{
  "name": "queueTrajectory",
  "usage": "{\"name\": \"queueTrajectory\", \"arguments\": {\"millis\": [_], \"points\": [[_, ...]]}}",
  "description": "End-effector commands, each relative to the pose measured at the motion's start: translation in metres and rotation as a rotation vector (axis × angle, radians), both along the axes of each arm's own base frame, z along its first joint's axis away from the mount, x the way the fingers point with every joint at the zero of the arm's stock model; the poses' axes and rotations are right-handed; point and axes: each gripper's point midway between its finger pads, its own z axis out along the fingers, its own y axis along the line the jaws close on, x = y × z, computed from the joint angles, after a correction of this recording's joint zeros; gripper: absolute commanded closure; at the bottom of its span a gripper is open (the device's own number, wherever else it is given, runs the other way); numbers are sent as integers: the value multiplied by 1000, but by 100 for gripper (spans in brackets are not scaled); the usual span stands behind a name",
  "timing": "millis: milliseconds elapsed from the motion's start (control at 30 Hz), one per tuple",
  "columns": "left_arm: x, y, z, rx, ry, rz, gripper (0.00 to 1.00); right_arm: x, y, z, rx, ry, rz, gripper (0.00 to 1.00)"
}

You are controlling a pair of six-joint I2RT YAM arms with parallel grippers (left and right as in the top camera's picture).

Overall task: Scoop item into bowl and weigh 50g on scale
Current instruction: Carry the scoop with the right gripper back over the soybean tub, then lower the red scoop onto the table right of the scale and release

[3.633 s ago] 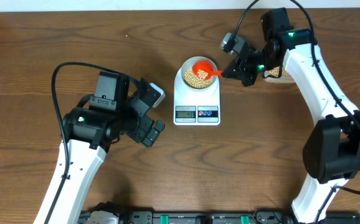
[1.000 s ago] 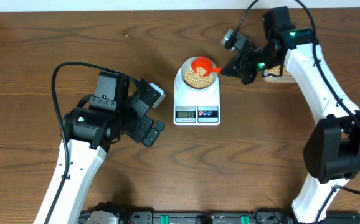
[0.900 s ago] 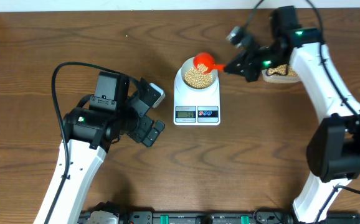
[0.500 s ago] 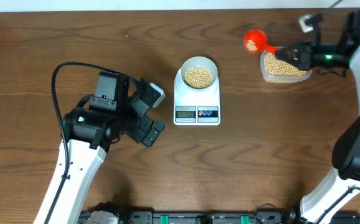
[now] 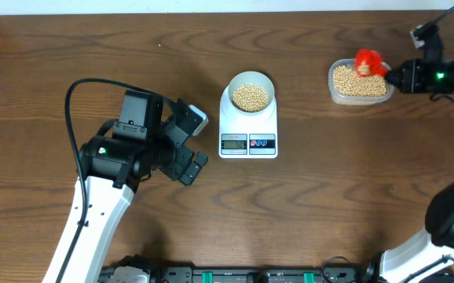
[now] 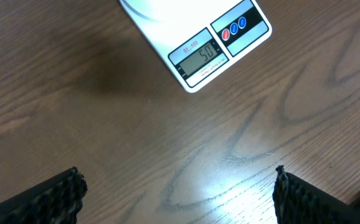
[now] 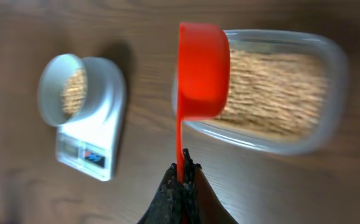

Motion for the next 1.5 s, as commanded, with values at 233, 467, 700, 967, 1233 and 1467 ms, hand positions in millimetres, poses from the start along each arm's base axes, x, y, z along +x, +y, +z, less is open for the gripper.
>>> {"name": "queueTrajectory", "arguments": {"millis": [233,467,700,967,1233,1467], "points": [[0,0,-1,10,-2,-14,2,-2,-27,-5,-447,78,-142,99],[0,0,-1,10,-2,-14,2,5,-23,-6,-618,70,-141,99],[0,0,-1,11,-2,-14,2,6,-17,-6,-649,68,-127,99],[0,0,-1,10,-2,-14,2,4,29,-6,-414,45,-2,99],[0,0,-1,10,-2,-14,2,-58,108,14,23,33,438,99],[0,0,-1,10,-2,-14,2,-93,100,-10,139,175,429,99]]}}
